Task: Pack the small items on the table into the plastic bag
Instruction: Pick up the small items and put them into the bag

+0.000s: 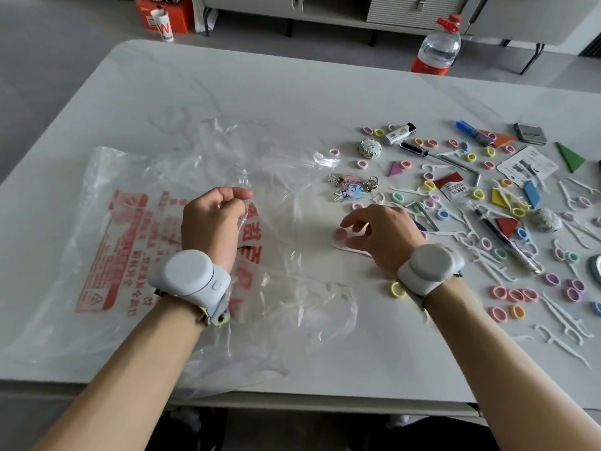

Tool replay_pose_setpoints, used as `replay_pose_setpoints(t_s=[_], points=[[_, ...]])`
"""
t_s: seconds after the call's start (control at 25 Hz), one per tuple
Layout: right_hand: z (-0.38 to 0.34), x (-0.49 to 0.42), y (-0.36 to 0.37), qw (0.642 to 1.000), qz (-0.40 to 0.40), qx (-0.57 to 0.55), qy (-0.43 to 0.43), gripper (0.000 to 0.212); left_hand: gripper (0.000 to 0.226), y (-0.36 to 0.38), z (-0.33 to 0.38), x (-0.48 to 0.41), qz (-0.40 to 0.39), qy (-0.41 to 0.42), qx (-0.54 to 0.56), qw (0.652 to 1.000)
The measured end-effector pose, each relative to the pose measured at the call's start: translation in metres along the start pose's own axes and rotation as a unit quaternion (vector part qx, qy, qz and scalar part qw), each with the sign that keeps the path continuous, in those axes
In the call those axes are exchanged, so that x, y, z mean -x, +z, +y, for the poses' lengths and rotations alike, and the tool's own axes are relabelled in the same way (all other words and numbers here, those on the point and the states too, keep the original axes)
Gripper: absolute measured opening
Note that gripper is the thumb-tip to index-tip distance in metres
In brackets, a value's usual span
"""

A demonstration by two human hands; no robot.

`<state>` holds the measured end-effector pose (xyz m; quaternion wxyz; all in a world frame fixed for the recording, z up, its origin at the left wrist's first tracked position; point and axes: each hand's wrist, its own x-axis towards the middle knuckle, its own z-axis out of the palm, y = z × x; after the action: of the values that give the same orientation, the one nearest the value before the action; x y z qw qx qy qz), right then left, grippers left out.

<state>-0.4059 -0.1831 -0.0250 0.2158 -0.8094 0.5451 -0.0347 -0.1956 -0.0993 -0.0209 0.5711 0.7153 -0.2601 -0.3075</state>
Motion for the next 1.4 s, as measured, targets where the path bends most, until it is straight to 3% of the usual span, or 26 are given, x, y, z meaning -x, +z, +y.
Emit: replay_pose_setpoints(t_s=[0.24,0.48,0.72,1.0,1.2,1.4], points=[[0.001,-0.003,0.011,0.999,0.031,0.008,-0.022,0.023,0.022,0.006,-0.003,-0.001,-0.005,0.004,-0.006,1.000],[0.009,0.006,-0.008,0.998,-0.025,0.056,-0.009,0.006,0.024,0.008,-0.002,-0.001,0.003,0.007,-0.024,1.000],[0.005,0.010,-0.012,0.998,0.012,0.042,-0.040,0.028,0.024,0.008,0.000,-0.001,0.005,0.003,-0.030,1.000],[0.007,0.011,-0.007,0.995,-0.051,0.075,-0.037,0.025,0.025,0.009,0.001,0.001,0.006,0.001,-0.034,0.999],[0.009,0.008,-0.001,0.997,-0.022,0.070,-0.027,0.017,0.025,0.009,0.002,0.002,0.004,-0.001,-0.026,1.000],[0.017,0.009,-0.024,0.999,0.014,0.015,-0.031,0.022,0.025,0.008,0.002,0.001,0.008,0.003,-0.037,0.999]])
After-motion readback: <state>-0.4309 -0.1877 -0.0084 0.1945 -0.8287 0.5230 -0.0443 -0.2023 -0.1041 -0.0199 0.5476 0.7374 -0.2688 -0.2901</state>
